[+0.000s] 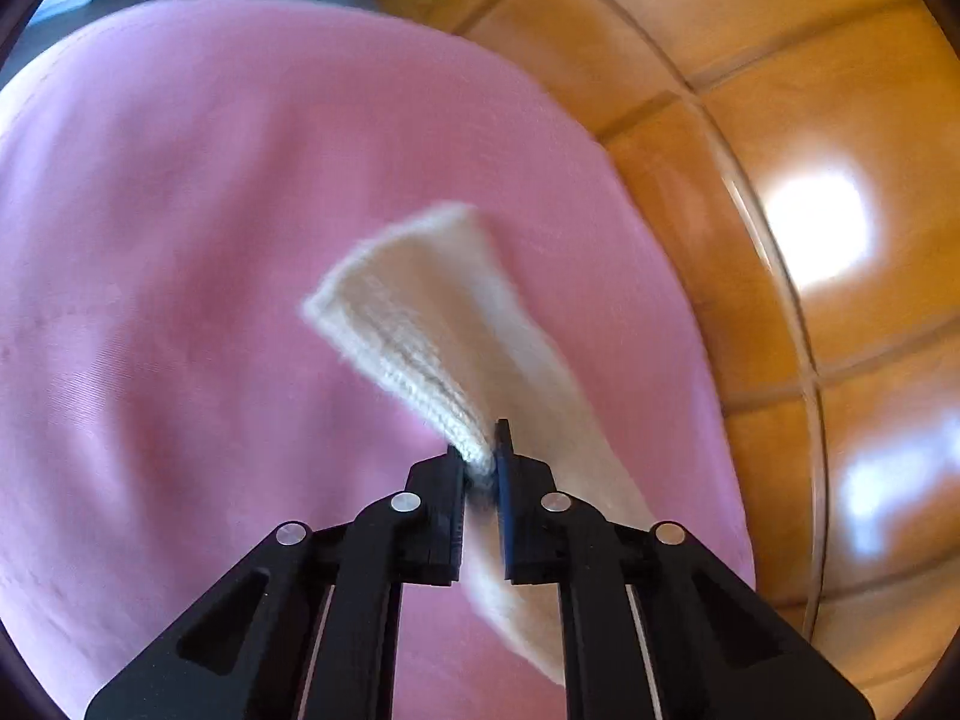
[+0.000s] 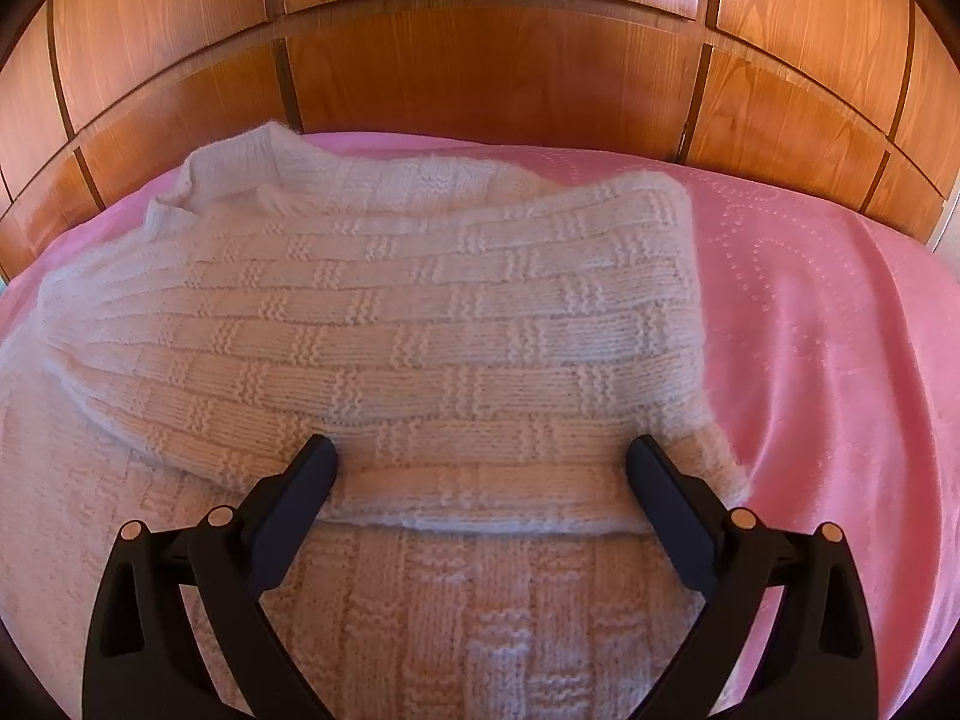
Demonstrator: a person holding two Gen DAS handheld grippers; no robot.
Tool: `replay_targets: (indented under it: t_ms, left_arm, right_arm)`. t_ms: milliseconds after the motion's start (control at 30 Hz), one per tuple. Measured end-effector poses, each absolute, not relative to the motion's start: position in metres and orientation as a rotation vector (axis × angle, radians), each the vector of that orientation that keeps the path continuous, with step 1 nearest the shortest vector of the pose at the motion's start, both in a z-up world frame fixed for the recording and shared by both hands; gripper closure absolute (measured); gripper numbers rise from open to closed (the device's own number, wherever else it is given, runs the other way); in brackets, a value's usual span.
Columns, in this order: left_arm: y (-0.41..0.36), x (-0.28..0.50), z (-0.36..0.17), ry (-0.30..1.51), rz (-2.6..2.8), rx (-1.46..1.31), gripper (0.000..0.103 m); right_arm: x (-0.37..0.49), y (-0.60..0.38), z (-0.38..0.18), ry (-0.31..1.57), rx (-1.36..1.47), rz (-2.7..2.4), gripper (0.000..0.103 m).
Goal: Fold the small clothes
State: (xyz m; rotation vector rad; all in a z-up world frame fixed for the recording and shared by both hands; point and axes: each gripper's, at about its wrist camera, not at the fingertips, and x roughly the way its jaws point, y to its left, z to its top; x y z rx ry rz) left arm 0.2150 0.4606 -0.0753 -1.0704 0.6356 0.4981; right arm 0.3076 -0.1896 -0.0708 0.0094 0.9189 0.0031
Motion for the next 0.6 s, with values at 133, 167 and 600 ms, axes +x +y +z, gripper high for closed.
replay_targets:
  t_ms: [133,167,600]
  left_arm:
    - [0.406,0.243,-0.042,0.628,0.324,-0.936,0.095]
    - [0.390,0.247,-0.035,0.626,0.284,-0.902,0.095]
    - [0.121,0.328,-0.044,0.833,-0.215,-0.634,0.095]
  right_arm:
    - [0.307,-0.188,-0.071,0.918,0.007,0.001,0.005]
    - [0.307,-0.187,-0.071,0.918,0.008,0.001,0.005]
    - [0.307,-0.189,-0.071,0.912,0.023,0.006,0.005]
